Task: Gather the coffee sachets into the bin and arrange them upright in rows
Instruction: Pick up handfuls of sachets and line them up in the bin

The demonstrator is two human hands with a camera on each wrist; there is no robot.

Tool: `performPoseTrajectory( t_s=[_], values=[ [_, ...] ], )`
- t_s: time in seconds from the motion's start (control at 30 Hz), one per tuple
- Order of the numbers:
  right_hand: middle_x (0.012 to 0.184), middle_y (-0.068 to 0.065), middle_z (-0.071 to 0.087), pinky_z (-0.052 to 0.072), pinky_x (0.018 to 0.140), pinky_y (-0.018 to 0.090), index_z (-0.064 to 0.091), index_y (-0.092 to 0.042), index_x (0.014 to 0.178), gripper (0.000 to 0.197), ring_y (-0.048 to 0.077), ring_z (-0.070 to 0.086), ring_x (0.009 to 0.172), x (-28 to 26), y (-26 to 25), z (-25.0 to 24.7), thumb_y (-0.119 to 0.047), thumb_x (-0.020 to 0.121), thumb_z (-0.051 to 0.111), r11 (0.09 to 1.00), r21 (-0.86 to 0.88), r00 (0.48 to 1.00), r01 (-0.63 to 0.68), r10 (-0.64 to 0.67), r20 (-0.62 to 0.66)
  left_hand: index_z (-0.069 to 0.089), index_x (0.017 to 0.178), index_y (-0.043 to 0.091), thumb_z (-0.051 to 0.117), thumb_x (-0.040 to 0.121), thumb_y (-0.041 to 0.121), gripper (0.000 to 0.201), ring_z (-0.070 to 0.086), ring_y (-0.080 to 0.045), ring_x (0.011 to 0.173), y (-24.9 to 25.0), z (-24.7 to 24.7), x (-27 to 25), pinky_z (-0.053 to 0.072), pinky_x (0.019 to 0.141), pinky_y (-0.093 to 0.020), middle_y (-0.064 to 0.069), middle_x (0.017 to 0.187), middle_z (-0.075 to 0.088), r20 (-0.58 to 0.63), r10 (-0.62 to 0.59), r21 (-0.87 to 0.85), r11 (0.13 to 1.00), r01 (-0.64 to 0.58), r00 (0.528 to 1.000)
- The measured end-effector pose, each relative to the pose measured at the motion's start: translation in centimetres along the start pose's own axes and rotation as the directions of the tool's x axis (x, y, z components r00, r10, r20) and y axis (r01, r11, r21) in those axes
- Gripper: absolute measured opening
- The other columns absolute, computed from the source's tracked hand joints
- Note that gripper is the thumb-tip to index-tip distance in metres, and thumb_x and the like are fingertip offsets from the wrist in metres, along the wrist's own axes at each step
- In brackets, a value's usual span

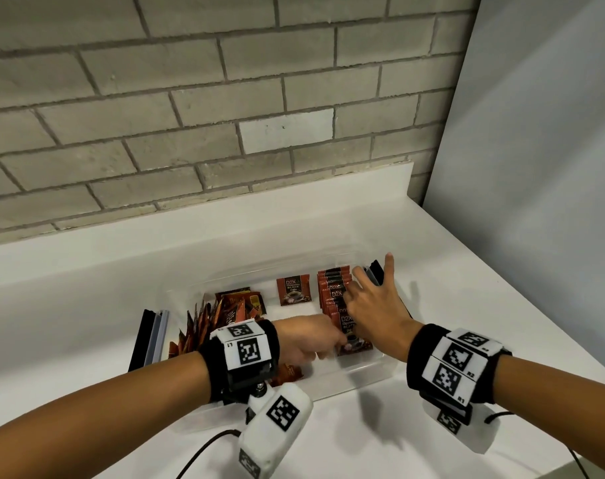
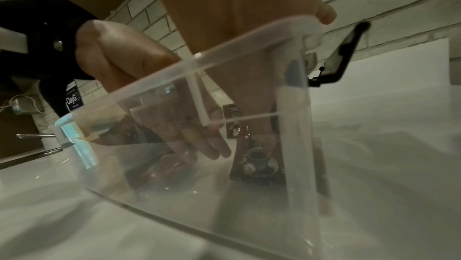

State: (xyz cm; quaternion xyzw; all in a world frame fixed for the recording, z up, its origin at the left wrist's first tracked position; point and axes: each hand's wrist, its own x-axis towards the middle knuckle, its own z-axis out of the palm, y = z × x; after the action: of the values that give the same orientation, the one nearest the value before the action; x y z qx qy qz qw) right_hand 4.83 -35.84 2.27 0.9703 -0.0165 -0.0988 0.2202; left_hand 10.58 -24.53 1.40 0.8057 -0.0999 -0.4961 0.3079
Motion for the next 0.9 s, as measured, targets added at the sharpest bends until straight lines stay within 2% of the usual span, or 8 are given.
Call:
performPoseTrajectory(
  t_s=[0.07, 0.1, 0.13, 0.27, 0.37, 0.53, 0.7, 0.9],
  values=[
    [0.147, 0.016, 0.03, 0.0, 0.102, 0.077, 0.043, -0.003, 0.136, 0.051, 0.031, 0.008, 0.143, 0.2, -0.1, 0.0, -0.021, 0.092, 0.059, 1.0, 0.021, 1.0, -0.008, 0.008, -0.002, 0.044, 0.139, 0.006, 0.031, 0.09, -0.013, 0.054, 0.048, -0.021, 0.117, 0.3, 0.2, -0.5, 0.035, 0.1, -0.03, -0.01, 0.136, 0.043, 0.107, -0.067, 0.159, 0.986, 0.049, 0.992],
    [0.147, 0.016, 0.031, 0.0, 0.102, 0.077, 0.042, -0.003, 0.137, 0.052, 0.031, 0.009, 0.143, 0.3, -0.1, 0.2, -0.024, 0.092, 0.059, 1.0, 0.023, 1.0, -0.006, 0.006, -0.003, 0.035, 0.146, 0.008, 0.03, 0.09, -0.014, 0.06, 0.035, -0.027, 0.134, 0.5, 0.4, -0.5, 0.031, 0.106, -0.031, -0.011, 0.15, 0.031, 0.15, -0.07, 0.24, 0.97, 0.032, 0.986],
    [0.147, 0.016, 0.031, -0.002, 0.101, 0.077, 0.042, -0.003, 0.138, 0.055, 0.031, 0.009, 0.143, 0.3, -0.1, 0.3, -0.026, 0.091, 0.059, 1.0, 0.023, 1.0, -0.006, 0.006, -0.01, 0.028, 0.149, 0.01, 0.029, 0.091, -0.014, 0.063, 0.025, -0.028, 0.142, 0.7, 0.6, -0.6, 0.027, 0.11, -0.033, -0.011, 0.156, 0.023, 0.169, -0.081, 0.277, 0.96, 0.032, 0.982],
    [0.152, 0.019, 0.028, -0.01, 0.096, 0.078, 0.034, -0.002, 0.144, 0.067, 0.032, 0.006, 0.146, 0.3, 0.5, 1.1, -0.039, 0.093, 0.054, 1.0, -0.003, 0.999, 0.025, -0.025, -0.048, 0.024, 0.149, 0.007, 0.028, 0.101, 0.002, 0.048, 0.022, -0.027, 0.143, 0.9, 1.8, -0.3, 0.022, 0.114, -0.034, -0.011, 0.157, 0.02, 0.147, -0.103, 0.318, 0.947, 0.052, 0.984],
    [0.158, 0.018, 0.017, -0.014, 0.095, 0.079, 0.022, -0.003, 0.15, 0.076, 0.029, -0.005, 0.148, 0.5, 0.7, 1.3, -0.047, 0.094, 0.048, 0.997, 0.025, 0.997, 0.07, -0.071, 0.01, 0.028, 0.147, 0.003, 0.031, 0.102, 0.003, 0.045, 0.026, -0.028, 0.142, 1.1, 2.0, -0.2, 0.025, 0.112, -0.033, -0.014, 0.154, 0.026, 0.12, -0.086, 0.338, 0.94, 0.04, 0.989],
    [0.16, 0.016, 0.011, -0.013, 0.098, 0.079, 0.019, -0.004, 0.151, 0.071, 0.025, -0.012, 0.148, 0.6, 0.8, 1.1, -0.041, 0.096, 0.045, 0.992, 0.106, 0.997, 0.063, -0.067, 0.032, 0.029, 0.146, -0.002, 0.032, 0.103, 0.006, 0.044, 0.028, -0.031, 0.141, 1.3, 2.0, -0.1, 0.032, 0.103, -0.034, -0.018, 0.153, 0.028, 0.094, -0.091, 0.408, 0.912, 0.045, 0.991],
    [0.159, 0.018, 0.01, -0.017, 0.094, 0.078, 0.016, -0.002, 0.15, 0.066, 0.025, -0.013, 0.148, 0.7, 0.6, 1.3, -0.021, 0.095, 0.047, 0.993, 0.09, 0.996, 0.077, -0.082, 0.048, 0.029, 0.146, -0.003, 0.036, 0.104, 0.012, 0.045, 0.028, -0.032, 0.141, 1.6, 2.0, -0.1, 0.027, 0.11, -0.034, -0.019, 0.153, 0.028, 0.108, -0.102, 0.479, 0.877, 0.038, 0.989],
    [0.16, 0.017, 0.008, -0.017, 0.097, 0.077, 0.009, -0.002, 0.151, 0.074, 0.024, -0.014, 0.148, 0.9, 0.7, 1.2, -0.031, 0.096, 0.049, 0.992, 0.117, 0.997, 0.047, -0.053, 0.051, 0.032, 0.145, -0.001, 0.038, 0.102, 0.011, 0.045, 0.034, -0.027, 0.136, 1.6, 2.0, -0.7, 0.031, 0.109, -0.034, -0.018, 0.152, 0.031, 0.129, -0.095, 0.473, 0.881, 0.023, 0.987]
  ],
)
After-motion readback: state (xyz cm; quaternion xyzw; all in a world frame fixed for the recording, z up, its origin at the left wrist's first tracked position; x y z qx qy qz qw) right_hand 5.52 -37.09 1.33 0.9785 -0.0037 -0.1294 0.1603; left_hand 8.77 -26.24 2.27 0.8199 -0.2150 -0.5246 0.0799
